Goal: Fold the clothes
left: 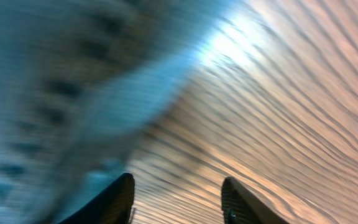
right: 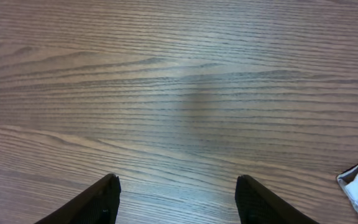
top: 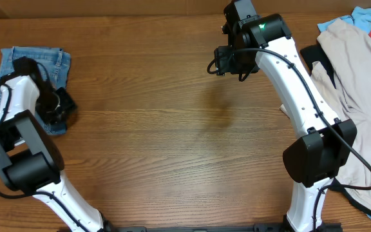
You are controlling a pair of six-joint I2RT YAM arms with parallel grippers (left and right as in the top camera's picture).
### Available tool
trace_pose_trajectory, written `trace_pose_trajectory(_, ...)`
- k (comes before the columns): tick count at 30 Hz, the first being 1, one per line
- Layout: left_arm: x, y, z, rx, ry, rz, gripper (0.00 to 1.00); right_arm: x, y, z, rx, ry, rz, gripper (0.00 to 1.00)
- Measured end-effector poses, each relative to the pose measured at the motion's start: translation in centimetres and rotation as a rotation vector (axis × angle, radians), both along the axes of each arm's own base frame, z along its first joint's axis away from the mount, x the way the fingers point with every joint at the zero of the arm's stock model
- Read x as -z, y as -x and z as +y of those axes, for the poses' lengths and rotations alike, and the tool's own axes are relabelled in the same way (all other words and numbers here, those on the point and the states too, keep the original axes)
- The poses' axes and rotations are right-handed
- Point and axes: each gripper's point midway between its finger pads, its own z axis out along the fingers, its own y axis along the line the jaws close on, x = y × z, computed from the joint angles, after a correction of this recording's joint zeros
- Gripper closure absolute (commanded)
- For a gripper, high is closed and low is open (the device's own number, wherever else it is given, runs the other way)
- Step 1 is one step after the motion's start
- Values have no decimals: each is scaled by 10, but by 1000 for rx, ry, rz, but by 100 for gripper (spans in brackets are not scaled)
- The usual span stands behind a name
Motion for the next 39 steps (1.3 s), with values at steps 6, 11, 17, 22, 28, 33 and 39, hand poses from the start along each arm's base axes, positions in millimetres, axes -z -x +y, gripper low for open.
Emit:
trace_pose_trajectory(6,-32,-24,-46,166,-10,-95,49,-1,-9,-14,50,-33,-3,30)
trace_pose_trajectory(11,-105,-58,-103,377,-77,-334,0,-8,-31,-32,107,-118,-52,0)
trace_pose_trajectory(17,-152,-63,-180,567,-84,-465,0,-13,-45,-54,150,-166,-81,0)
trace_pose_trajectory(22,-136,-27,-196,592,-30,-313,0,-6,-33,-84,214,-162,-6,0)
trace_pose_trajectory(28,-124,23,-193,568,24,-99,0,-14,-11,-136,329,-153,56,0)
trace_pose_trajectory(33,-122,49,-191,556,46,10,0,-56,18,-153,356,-155,16,0)
trace_pose_trajectory(39,-128,61,-198,589,-14,22,0,-117,52,-146,320,-165,-122,0)
